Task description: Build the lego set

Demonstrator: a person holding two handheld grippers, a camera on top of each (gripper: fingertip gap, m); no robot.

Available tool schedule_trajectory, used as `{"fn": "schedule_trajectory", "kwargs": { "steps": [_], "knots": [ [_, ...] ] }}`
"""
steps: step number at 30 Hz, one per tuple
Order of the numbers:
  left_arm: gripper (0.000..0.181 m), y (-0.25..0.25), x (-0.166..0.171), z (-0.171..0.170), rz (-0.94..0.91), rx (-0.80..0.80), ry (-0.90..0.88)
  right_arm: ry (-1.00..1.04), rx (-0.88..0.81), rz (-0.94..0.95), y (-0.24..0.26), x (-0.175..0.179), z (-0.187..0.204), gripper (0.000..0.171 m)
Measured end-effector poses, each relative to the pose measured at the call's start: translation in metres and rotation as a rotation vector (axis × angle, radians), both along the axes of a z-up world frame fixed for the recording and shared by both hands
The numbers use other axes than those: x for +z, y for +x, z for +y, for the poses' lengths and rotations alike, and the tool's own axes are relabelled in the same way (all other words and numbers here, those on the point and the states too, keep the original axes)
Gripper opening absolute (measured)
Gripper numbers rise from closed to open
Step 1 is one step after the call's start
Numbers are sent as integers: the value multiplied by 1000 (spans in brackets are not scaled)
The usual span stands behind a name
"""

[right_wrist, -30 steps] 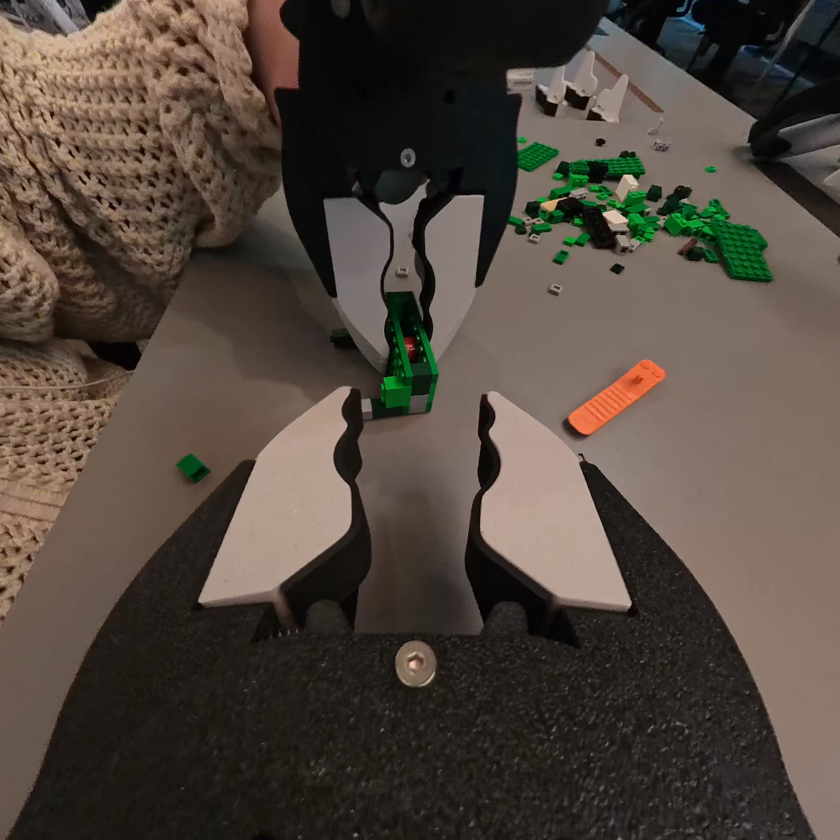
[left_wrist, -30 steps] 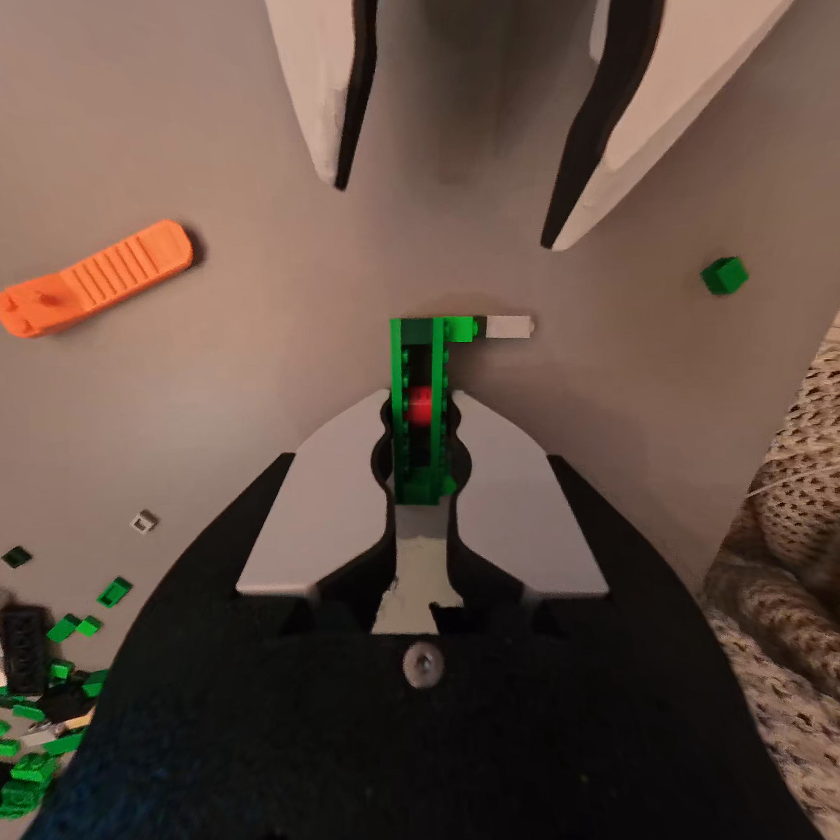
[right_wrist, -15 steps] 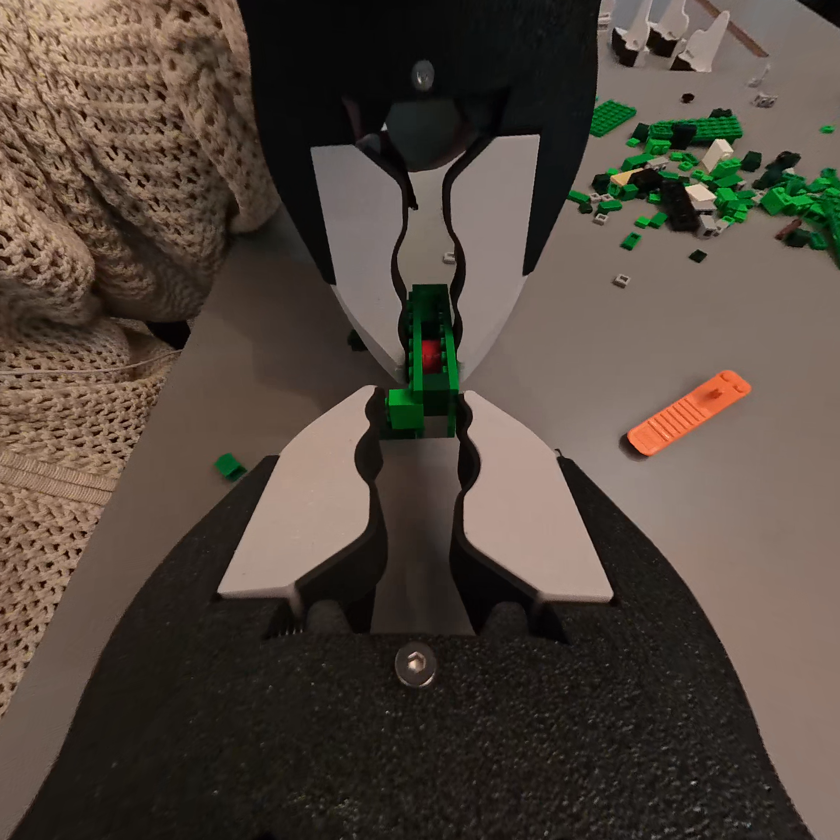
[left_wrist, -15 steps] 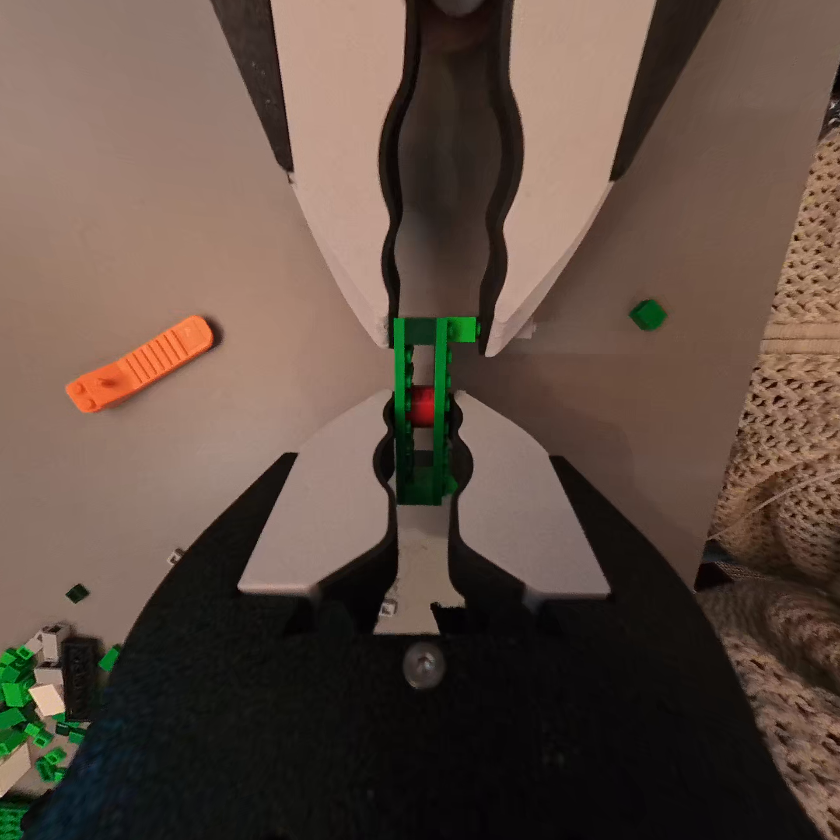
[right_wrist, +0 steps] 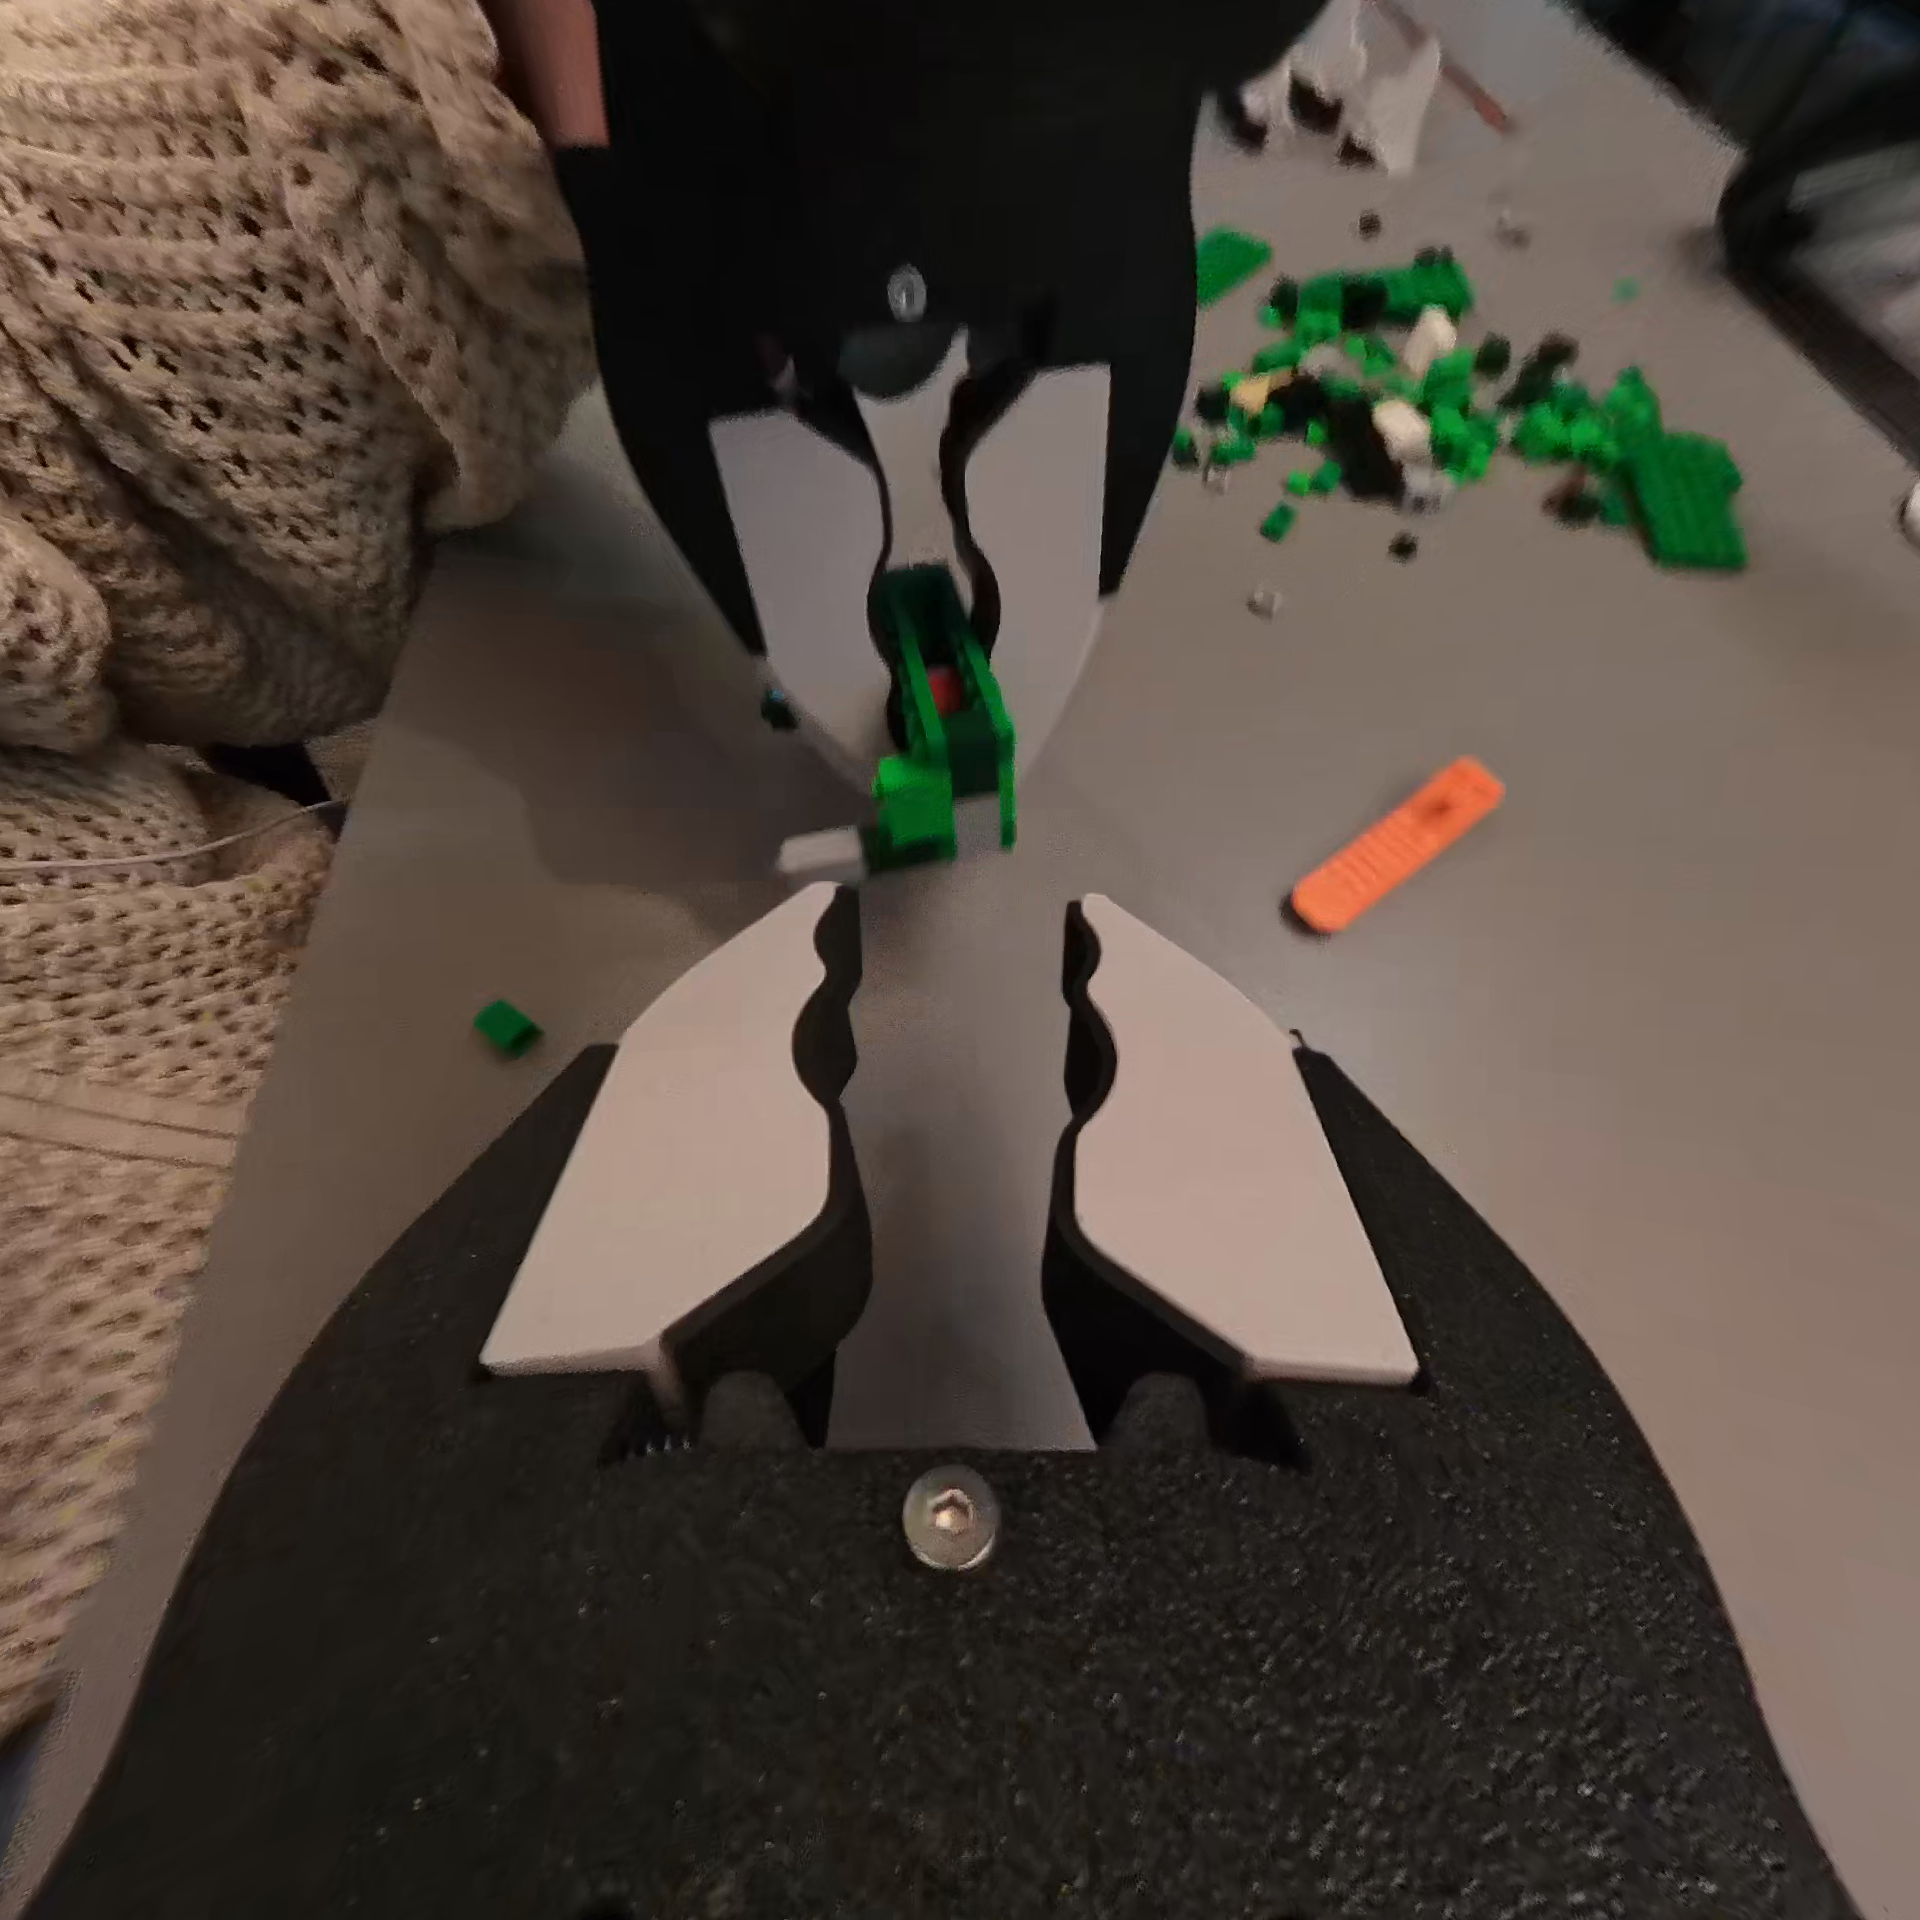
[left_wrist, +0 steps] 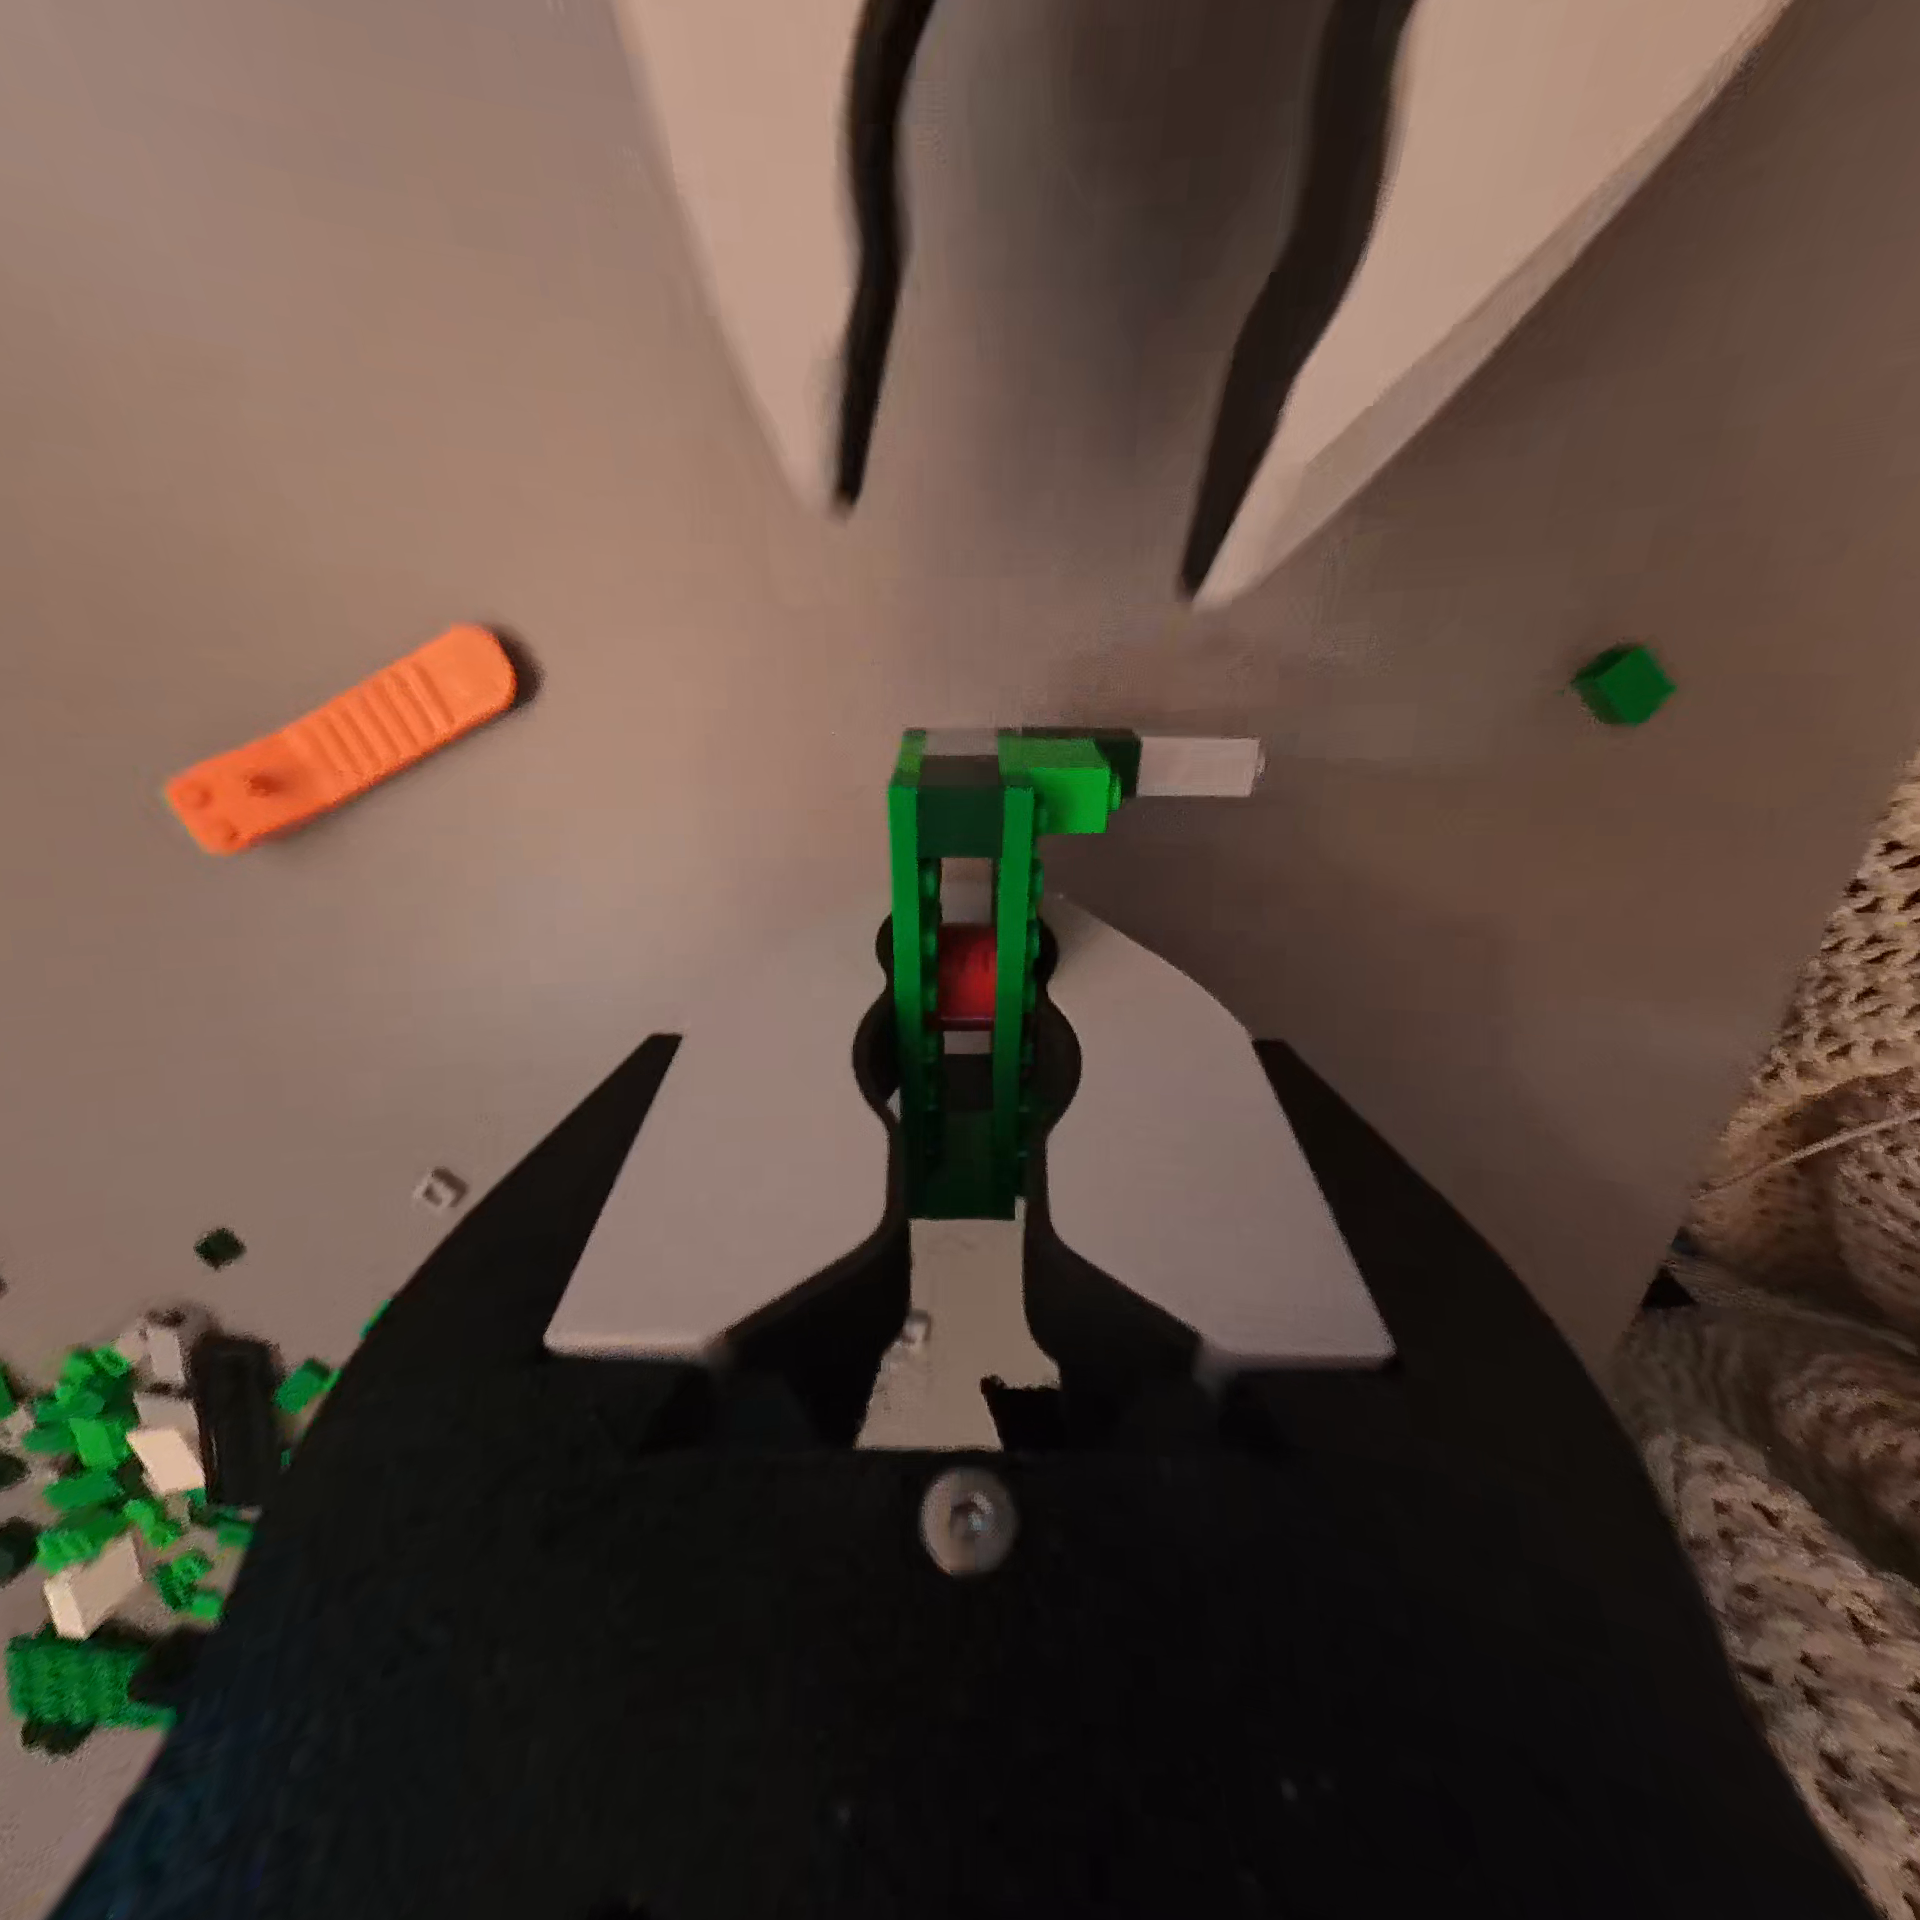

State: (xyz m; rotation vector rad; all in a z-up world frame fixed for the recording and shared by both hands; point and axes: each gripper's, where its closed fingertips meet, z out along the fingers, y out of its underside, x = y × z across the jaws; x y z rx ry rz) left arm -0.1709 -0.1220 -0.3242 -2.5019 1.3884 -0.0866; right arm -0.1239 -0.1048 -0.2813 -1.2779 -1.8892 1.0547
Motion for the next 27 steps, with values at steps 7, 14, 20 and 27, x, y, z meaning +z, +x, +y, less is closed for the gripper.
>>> {"fn": "schedule_trajectory", "kwargs": {
  "steps": [7, 14, 20, 27],
  "knots": [
    [19, -14, 10, 0, 19, -61, -45, 82, -245, -109, 39, -16, -52, 35],
    [19, -23, 52, 38, 110, -206, -27, 143, -520, 52, 40, -14, -51, 39],
    [19, -17, 68, 45, -15, -313, 21, 121, -672, -28, 40, -13, -46, 44],
    [19, -41, 64, 55, 0, -153, 5, 104, -785, -228, 47, -36, -69, 40]
  ]
}}
